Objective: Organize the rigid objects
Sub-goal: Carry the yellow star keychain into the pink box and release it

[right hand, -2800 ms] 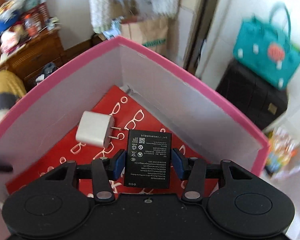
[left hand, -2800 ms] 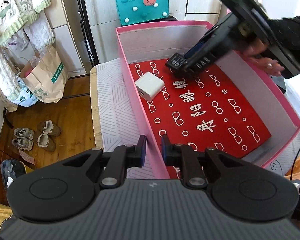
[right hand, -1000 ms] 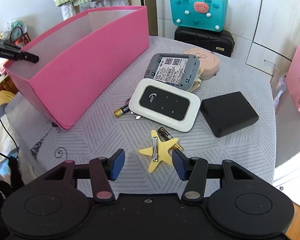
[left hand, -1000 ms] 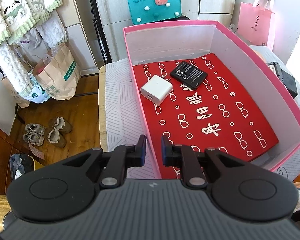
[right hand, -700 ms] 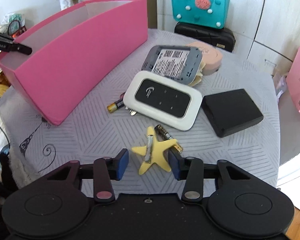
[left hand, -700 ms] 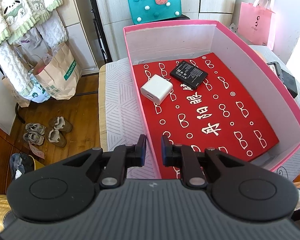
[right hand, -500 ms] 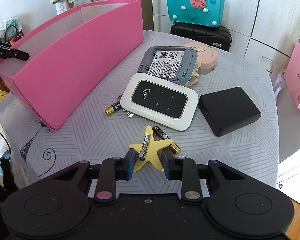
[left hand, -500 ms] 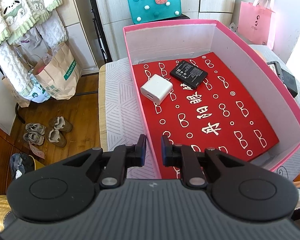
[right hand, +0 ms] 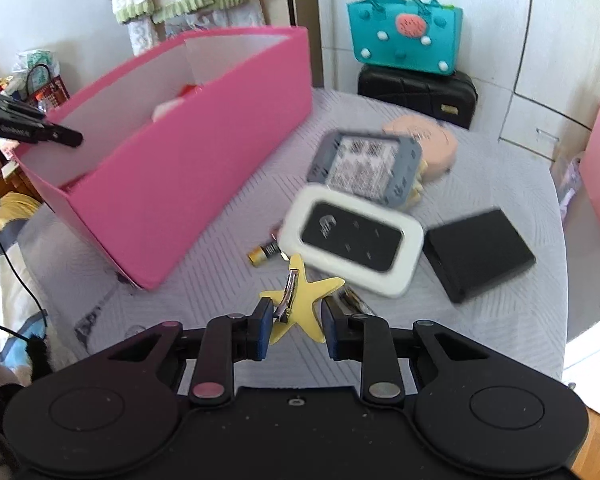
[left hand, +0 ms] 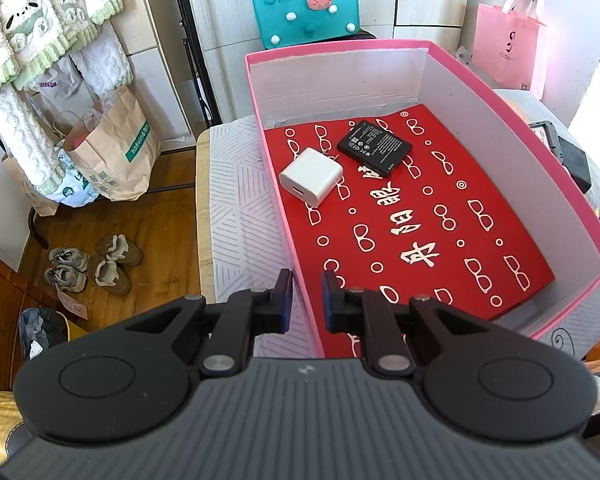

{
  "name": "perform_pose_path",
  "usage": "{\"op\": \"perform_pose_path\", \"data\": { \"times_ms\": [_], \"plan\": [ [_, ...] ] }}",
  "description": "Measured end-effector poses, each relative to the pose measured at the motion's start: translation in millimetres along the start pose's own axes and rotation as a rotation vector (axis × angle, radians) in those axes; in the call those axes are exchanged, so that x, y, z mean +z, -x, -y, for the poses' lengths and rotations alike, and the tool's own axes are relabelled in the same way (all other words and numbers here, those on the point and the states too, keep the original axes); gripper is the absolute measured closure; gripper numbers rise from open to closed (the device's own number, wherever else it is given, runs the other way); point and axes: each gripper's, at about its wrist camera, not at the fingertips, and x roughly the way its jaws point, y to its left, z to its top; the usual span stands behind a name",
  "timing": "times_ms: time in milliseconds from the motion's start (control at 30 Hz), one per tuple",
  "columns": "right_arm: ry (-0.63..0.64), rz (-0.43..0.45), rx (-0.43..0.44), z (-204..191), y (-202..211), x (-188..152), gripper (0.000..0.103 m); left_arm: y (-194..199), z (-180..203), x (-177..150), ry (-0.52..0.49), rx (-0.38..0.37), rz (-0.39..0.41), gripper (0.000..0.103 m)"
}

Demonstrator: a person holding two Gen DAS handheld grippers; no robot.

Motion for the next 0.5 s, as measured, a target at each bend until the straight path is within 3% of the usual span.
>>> {"op": "perform_pose_path", "data": {
  "times_ms": [300,500],
  "plan": [
    [0.109,0.157,0.079,-26.8,28.1,58.4,0.072,2.9,0.5,0.2,-0.004,-0.005,0.002,0.089],
    [0.209,0.228,0.198,-58.5,27.9,104.3,0.072,3.6,-2.5,1.8,0.002,-0.016,0.002,0.089]
  ]
}}
